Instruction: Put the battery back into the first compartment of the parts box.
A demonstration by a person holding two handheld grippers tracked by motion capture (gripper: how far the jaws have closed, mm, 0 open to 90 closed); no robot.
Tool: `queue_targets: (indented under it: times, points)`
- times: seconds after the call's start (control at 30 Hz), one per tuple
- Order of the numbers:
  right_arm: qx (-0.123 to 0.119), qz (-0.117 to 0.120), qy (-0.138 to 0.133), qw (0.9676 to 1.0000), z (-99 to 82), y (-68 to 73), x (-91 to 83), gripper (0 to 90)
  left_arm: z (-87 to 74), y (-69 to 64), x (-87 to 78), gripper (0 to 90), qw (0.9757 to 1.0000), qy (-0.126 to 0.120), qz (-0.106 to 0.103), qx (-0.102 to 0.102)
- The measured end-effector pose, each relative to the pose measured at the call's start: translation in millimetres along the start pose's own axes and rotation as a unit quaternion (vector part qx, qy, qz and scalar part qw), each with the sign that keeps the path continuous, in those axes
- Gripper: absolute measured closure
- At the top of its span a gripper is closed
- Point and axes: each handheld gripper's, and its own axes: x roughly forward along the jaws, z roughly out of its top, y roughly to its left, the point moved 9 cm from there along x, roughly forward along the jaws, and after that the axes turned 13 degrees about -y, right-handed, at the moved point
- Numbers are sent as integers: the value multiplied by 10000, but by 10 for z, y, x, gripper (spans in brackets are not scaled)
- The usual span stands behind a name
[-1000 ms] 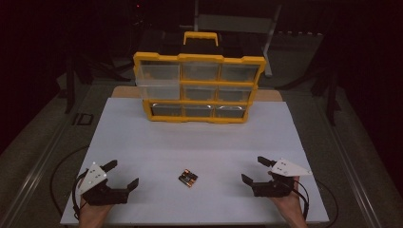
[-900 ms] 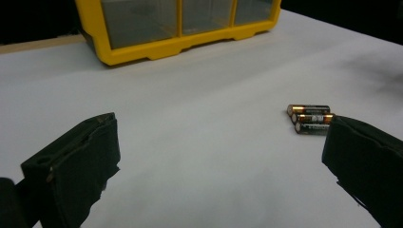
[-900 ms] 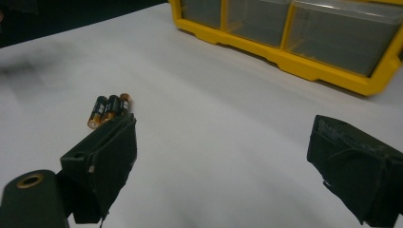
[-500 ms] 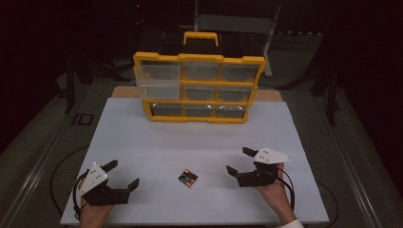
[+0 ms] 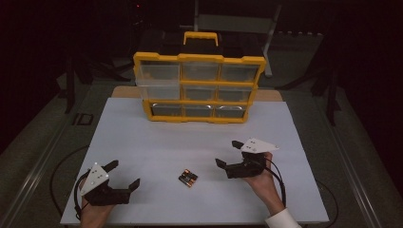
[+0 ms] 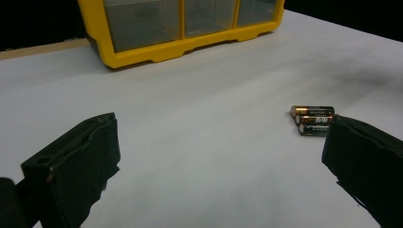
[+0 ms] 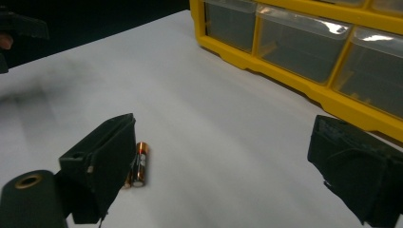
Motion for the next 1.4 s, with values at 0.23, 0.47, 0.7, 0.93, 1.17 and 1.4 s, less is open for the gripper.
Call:
queue_targets:
  times: [0.23,0.47,0.7,0.93,1.17,1.4]
  points:
    - [-16,97,40,9999,75,72,158,87,-6,9,1,0,10000,-6,8,-9]
    - [49,201,48,9998,141,139,314,87,-11,16,0,0,10000,1,24,-26]
    - [45,236,62,9997,166,196,446,86,-4,18,-6,0,10000,-36,37,-32]
    - [24,230,104,9997,241,224,556,86,-11,22,-3,0,10000,-19,37,-33]
    - [52,289,410,9987,260,276,682,86,-14,29,-5,0,10000,-10,48,-35]
    - [-179,306,915,9952,222,353,784,87,-13,38,-11,0,10000,-12,55,-31]
